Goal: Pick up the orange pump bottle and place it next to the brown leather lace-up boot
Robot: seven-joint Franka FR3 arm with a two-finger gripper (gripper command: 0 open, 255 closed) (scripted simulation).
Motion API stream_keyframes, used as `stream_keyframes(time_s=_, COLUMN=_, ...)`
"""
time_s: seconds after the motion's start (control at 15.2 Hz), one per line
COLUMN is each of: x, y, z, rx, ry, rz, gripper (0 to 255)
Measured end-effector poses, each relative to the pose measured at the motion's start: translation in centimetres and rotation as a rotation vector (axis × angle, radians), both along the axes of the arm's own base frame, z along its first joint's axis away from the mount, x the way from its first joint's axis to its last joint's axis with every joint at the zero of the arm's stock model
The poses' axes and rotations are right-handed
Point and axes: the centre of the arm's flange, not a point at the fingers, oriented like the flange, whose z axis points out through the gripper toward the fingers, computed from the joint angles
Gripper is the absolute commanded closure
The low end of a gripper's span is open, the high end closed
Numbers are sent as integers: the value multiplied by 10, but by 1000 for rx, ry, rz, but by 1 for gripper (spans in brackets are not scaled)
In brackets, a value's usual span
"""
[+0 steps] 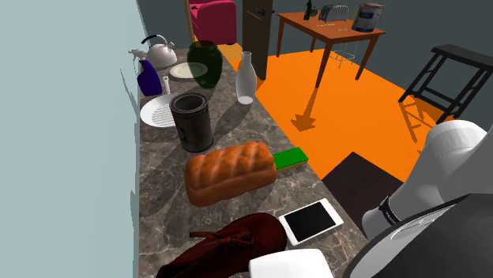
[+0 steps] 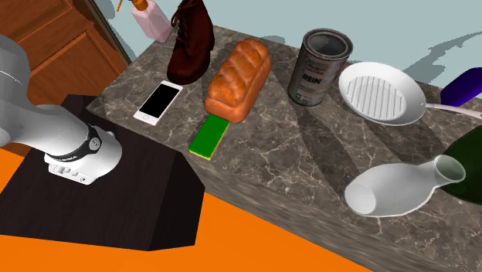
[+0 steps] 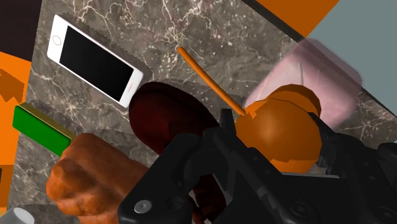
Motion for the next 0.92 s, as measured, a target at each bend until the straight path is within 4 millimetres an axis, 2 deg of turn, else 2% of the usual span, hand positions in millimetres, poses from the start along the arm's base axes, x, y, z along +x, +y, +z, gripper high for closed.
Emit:
stream_keyframes(time_s=0.46, x=0, y=0, z=-7, rx=0, ry=0, rz=0, gripper=255)
stream_keyframes(time_s=0.53, x=0, y=0, z=-8, rx=0, ry=0, rz=0, gripper=0)
stream_keyframes(time_s=0.92, x=0, y=0, z=-8, rx=1, ry=0, rz=0, gripper=0)
